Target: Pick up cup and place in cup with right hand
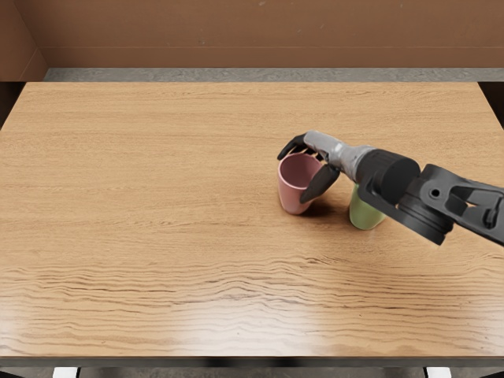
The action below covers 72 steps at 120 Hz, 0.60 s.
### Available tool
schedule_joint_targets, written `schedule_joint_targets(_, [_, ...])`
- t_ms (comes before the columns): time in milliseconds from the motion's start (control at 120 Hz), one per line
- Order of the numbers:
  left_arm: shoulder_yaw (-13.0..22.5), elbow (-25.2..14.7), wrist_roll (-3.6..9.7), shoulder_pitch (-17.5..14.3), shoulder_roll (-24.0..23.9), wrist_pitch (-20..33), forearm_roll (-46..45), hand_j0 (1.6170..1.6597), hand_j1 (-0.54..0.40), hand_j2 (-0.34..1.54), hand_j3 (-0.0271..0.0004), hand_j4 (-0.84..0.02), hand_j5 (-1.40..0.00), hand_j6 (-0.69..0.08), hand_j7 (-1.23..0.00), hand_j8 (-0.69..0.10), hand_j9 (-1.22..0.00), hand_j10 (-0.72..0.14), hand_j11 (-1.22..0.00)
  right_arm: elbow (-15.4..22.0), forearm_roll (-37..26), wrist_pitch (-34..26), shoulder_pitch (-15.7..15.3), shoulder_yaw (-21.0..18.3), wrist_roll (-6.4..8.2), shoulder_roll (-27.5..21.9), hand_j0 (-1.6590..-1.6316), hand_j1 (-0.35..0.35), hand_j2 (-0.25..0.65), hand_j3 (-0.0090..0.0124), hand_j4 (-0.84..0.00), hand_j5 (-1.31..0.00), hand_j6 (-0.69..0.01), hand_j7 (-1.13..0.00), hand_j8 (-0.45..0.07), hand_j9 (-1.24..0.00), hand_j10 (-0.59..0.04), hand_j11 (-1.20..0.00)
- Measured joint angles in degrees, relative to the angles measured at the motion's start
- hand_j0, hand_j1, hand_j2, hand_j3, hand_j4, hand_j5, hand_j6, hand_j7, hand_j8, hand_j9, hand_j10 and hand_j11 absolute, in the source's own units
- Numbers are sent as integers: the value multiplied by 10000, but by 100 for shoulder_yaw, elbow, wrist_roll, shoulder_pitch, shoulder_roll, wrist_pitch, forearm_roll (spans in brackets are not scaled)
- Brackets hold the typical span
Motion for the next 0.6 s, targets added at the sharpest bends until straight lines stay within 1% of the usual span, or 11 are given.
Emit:
schedule_joint_targets(17, [0,0,0,0,0,0,0,16581,3489,-1,0,1,0,1,0,1,0,1,0,2,6,69,3,55,0,-12,-16556,1000,171,1,-4373,-5878,-3055,-5787,-2605,-5899,-3504,-5907])
schedule_joint_targets(50, [0,0,0,0,0,0,0,16581,3489,-1,0,1,0,1,0,1,0,1,0,6,12,258,7,211,0,-40,-16559,1007,273,2,-4370,-5902,-3125,-5800,-2668,-5911,-3555,-5913])
schedule_joint_targets(92, [0,0,0,0,0,0,0,16581,3489,-1,0,0,0,1,0,1,0,1,0,7,59,528,11,427,0,-102,-16559,1037,258,-8,-4379,-5912,-3107,-5812,-2639,-5904,-3549,-5901])
schedule_joint_targets(125, [0,0,0,0,0,0,0,16581,3490,-1,0,0,0,1,0,1,0,1,0,5,209,749,37,578,0,-180,-16559,986,228,2,-4379,-5921,-3094,-5818,-2639,-5907,-3548,-5902])
schedule_joint_targets(133, [0,0,0,0,0,0,0,16581,3490,-1,0,0,0,1,0,1,0,1,0,5,245,800,46,609,0,-202,-16559,978,179,-2,-4378,-5924,-3115,-5820,-2645,-5908,-3551,-5900])
schedule_joint_targets(217, [0,0,0,0,0,0,0,16581,3490,-1,0,0,0,1,0,1,0,1,0,0,510,1233,181,832,-1,-408,-16558,839,46,0,-4375,-5931,-3242,-5823,-2795,-5906,-3724,-5893])
schedule_joint_targets(375, [0,0,0,0,0,0,0,16581,3490,-2,0,0,1,0,0,1,0,1,0,-5,1170,1843,626,997,-1,-868,-16561,756,110,3,-4343,-5947,-3342,-5818,-2859,-5878,-3810,-5875])
schedule_joint_targets(400, [0,0,0,0,0,0,0,16581,3490,-2,0,0,1,0,1,1,1,1,1,-6,1246,1902,687,1013,-1,-939,-16557,611,-195,-3,-4334,-5956,-3389,-5816,-2879,-5877,-3839,-5874])
schedule_joint_targets(450, [0,0,0,0,0,0,0,16581,3490,-2,0,0,1,0,1,1,1,1,1,-6,1395,2036,809,1042,-1,-1088,-16557,564,-126,0,-4331,-5950,-3474,-5814,-2944,-5855,-3915,-5848])
schedule_joint_targets(475, [0,0,0,0,0,0,0,16581,3490,-2,0,0,1,0,1,1,1,1,1,-6,1457,2093,860,1056,-1,-1163,-16557,585,-124,-2,-4338,-5940,-3478,-5813,-2969,-5838,-3926,-5834])
schedule_joint_targets(600, [0,0,0,0,0,0,0,16581,3491,-2,0,0,1,0,1,0,1,1,1,-7,1696,2388,1020,1133,-2,-1532,-16560,566,43,4,-4306,-5961,-3582,-5809,-2980,-5859,-3899,-5839])
